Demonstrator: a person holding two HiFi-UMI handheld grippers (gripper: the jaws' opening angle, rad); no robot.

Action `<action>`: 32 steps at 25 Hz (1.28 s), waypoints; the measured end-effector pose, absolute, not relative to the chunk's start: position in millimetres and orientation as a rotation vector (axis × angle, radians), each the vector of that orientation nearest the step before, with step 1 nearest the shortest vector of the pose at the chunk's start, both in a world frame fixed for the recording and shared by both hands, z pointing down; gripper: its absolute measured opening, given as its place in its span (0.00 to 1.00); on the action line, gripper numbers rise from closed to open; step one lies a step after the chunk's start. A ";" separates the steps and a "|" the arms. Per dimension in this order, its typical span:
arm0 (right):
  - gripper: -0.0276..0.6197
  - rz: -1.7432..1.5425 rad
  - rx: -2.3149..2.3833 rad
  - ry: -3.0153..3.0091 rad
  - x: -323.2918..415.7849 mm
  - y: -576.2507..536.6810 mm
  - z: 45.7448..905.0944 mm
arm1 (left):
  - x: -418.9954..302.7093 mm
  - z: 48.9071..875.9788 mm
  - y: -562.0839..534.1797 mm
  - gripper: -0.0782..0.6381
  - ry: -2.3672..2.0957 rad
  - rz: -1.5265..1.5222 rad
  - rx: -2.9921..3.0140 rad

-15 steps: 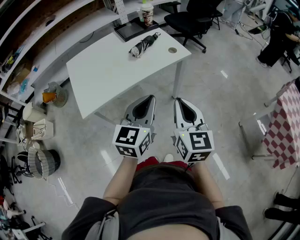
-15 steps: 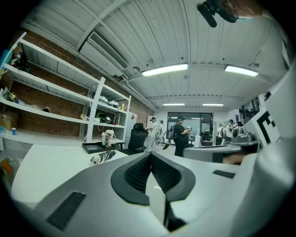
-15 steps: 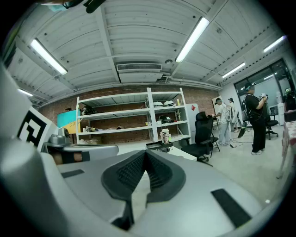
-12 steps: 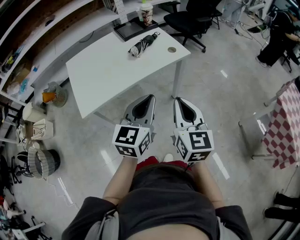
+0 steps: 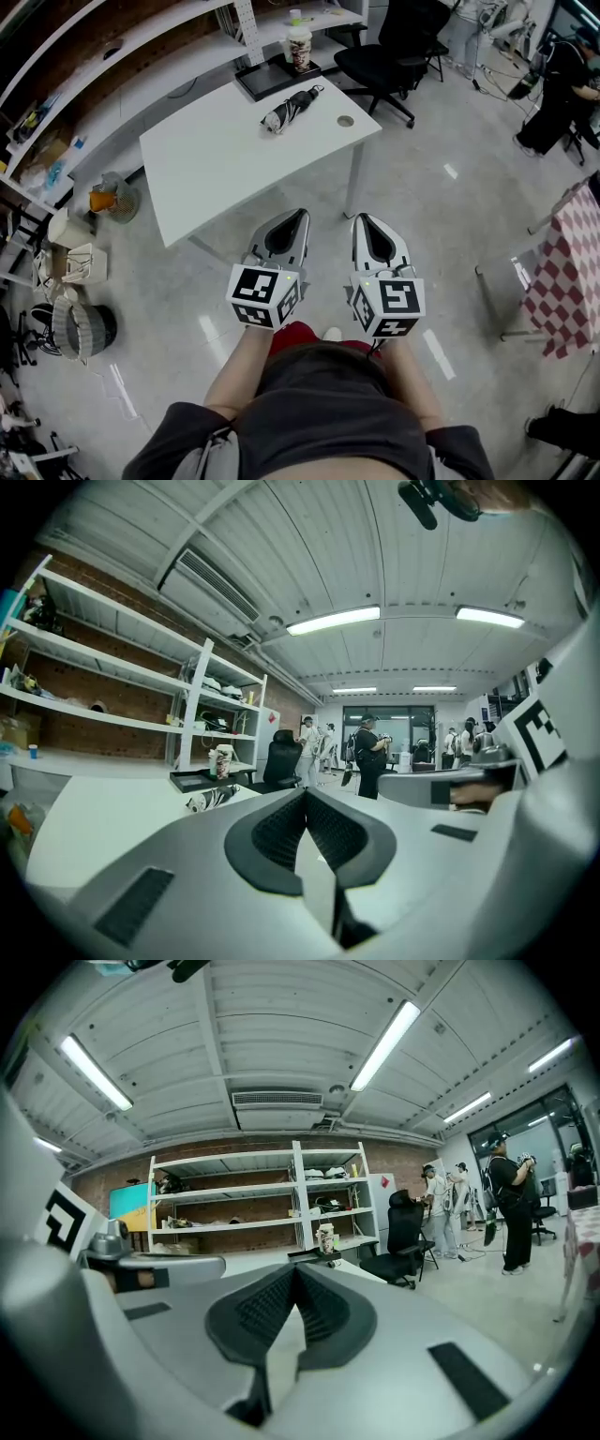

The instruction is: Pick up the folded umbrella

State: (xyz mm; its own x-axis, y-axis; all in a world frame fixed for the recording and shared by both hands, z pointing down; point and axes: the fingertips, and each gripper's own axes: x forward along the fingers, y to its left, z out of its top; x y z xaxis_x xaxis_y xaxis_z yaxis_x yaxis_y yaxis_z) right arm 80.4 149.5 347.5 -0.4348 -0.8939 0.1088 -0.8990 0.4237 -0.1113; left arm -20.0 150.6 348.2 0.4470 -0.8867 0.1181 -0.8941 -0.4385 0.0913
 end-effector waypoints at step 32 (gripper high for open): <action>0.07 0.317 1.645 -2.593 113.6 88.3 363.9 | -7.4 349.0 85.0 0.13 -1.681 0.155 2.530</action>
